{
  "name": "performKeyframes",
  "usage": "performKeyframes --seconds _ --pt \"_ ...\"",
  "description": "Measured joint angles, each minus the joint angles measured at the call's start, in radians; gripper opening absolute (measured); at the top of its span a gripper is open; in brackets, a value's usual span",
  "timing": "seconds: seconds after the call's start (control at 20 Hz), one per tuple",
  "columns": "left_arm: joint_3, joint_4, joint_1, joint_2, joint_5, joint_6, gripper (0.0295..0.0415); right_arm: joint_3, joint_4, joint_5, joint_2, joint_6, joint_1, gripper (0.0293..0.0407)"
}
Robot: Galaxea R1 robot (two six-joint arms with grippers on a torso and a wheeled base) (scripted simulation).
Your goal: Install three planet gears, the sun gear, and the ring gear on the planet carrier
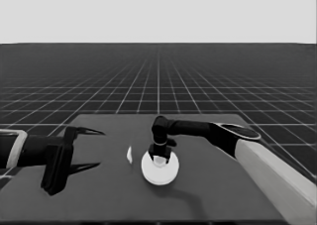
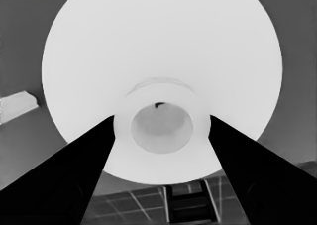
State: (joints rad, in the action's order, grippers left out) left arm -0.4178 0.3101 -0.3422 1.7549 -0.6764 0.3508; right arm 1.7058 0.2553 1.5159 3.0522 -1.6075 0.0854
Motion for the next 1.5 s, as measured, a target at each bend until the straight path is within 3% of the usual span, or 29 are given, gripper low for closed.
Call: performKeyframes --seconds 1.5 --pt "0.0 0.0 0.0 0.0 0.0 0.0 0.0385 0.0 0.0 0.0 0.0 -0.262 0.0 0.0348"
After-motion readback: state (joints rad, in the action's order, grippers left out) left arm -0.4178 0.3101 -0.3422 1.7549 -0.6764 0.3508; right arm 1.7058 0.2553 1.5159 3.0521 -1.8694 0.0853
